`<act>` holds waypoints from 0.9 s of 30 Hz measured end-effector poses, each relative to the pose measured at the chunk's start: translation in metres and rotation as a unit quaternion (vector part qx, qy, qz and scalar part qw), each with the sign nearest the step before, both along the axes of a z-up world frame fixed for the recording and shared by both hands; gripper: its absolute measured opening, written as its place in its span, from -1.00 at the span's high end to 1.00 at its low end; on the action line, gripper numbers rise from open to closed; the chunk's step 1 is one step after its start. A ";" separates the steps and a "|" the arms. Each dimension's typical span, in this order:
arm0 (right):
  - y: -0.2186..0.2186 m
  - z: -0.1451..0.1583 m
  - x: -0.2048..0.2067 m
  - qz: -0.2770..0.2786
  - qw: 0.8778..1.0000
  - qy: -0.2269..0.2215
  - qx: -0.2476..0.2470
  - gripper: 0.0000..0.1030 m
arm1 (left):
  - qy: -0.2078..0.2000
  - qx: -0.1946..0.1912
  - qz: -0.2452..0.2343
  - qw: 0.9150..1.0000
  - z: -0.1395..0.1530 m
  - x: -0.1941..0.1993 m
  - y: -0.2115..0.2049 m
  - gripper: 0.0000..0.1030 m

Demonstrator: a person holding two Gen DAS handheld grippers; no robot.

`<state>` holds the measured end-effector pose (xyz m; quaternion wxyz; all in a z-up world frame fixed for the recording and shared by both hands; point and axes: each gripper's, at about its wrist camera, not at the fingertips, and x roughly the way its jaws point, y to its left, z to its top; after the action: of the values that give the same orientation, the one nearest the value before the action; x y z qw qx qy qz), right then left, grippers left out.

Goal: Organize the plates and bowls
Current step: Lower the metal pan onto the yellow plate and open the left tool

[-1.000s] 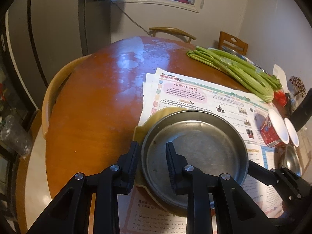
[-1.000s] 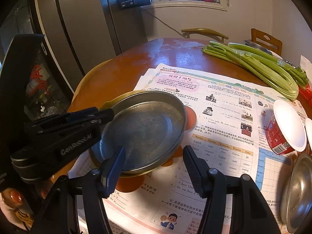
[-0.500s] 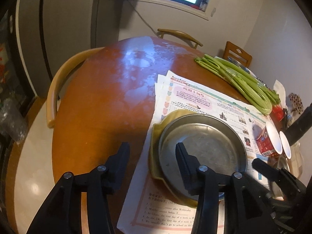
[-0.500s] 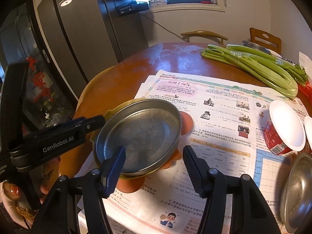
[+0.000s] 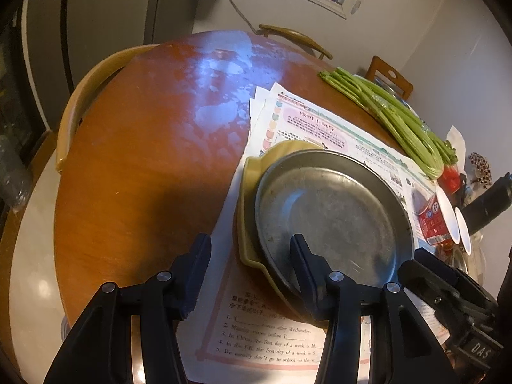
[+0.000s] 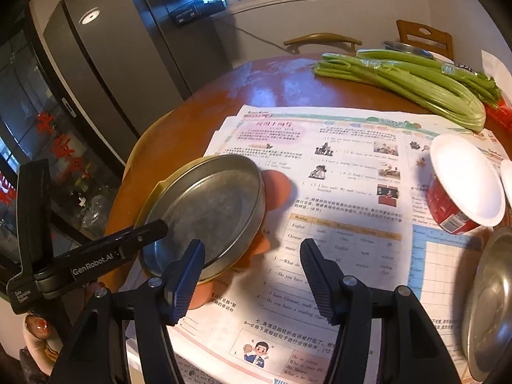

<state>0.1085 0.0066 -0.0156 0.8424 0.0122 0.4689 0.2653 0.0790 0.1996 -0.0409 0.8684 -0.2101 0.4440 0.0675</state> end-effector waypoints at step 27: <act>-0.002 -0.022 0.034 0.014 0.999 0.029 0.002 -0.20 | 0.010 0.009 -0.034 0.999 -0.001 0.064 -0.034 -0.04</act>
<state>0.1422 0.0049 -0.0375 0.8243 0.0149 0.4930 0.2779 0.1426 0.1658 -0.0418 0.8675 -0.1867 0.4590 0.0443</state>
